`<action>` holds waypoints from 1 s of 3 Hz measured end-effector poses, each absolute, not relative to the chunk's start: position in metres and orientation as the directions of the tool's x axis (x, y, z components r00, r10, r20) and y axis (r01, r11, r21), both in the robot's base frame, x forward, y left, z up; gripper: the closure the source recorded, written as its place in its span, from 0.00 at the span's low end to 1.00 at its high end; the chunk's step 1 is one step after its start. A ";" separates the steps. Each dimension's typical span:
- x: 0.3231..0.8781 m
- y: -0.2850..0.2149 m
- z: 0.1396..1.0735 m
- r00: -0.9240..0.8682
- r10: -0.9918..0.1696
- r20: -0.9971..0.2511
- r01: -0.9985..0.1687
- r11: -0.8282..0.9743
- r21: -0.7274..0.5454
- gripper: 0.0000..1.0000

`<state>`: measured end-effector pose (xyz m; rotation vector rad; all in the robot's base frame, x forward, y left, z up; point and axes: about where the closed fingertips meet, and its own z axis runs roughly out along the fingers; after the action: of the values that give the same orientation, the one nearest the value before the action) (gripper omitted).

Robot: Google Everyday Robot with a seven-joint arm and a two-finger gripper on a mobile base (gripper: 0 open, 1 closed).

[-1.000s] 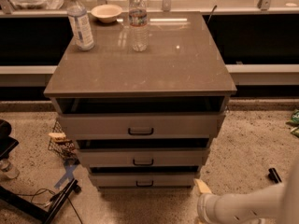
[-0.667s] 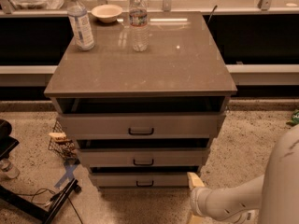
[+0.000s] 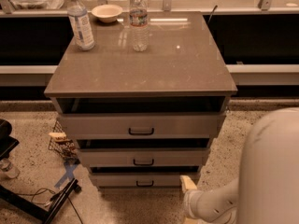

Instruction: Open bottom drawer

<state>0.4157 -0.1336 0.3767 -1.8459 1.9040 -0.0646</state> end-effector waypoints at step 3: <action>0.413 -0.052 0.285 0.163 -0.978 -0.132 -0.934 -0.110 -0.339 0.00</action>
Offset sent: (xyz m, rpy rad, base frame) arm -0.0077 0.0895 -0.0939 -0.2454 0.0054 0.1721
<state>0.4128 -0.0519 0.2848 -2.1046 1.8253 -0.1761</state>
